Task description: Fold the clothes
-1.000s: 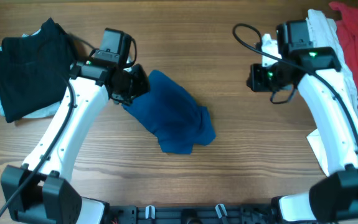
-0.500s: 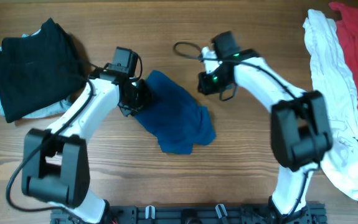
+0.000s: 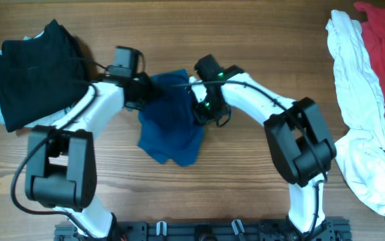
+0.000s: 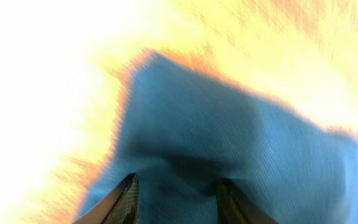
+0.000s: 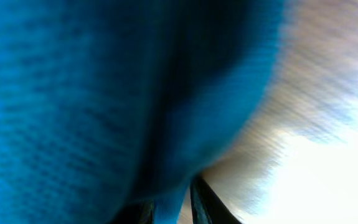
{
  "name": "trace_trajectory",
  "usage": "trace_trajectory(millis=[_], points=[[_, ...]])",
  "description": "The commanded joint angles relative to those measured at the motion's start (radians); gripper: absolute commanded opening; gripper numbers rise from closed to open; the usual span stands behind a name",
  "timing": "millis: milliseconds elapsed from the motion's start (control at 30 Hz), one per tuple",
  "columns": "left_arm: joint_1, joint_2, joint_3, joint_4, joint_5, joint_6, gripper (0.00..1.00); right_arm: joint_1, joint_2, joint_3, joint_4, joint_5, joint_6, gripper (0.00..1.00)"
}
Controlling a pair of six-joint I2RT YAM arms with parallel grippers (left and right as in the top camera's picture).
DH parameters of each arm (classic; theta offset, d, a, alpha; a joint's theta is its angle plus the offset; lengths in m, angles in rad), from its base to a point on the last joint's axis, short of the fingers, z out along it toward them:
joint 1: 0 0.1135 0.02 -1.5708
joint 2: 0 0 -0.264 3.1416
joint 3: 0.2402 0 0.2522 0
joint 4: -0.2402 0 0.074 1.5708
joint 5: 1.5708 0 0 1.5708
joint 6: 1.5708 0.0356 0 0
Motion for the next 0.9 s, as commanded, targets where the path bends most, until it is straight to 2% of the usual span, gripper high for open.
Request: trace_trajectory(millis=[0,67,200,367,500,633,800,867], points=[[0.091,0.016,0.051,0.019,0.06,0.092,0.44,0.046,0.026,0.003,-0.009,0.019,0.03,0.17],[0.116,0.008,0.08,-0.024,0.125,0.135,0.5,0.047,0.026,0.003,-0.016,0.096,0.111,0.15],[0.141,-0.061,0.123,-0.172,0.142,0.239,0.55,0.012,0.017,0.003,-0.054,0.22,0.2,0.14],[0.169,-0.152,0.124,-0.413,0.131,0.249,0.63,-0.048,-0.051,0.004,-0.087,0.288,0.236,0.15],[0.169,-0.148,0.109,-0.521,0.139,0.303,0.67,-0.079,-0.143,0.004,-0.073,0.286,0.224,0.15],[0.17,-0.148,0.016,-0.488,0.181,0.379,0.68,-0.08,-0.236,0.004,-0.064,0.283,0.176,0.16],[0.185,-0.148,-0.159,-0.296,0.348,0.43,0.69,-0.08,-0.285,0.004,-0.076,0.283,0.177,0.16],[0.185,-0.146,-0.222,-0.225,0.367,0.428,0.69,-0.08,-0.284,0.004,-0.087,0.283,0.177,0.16]])
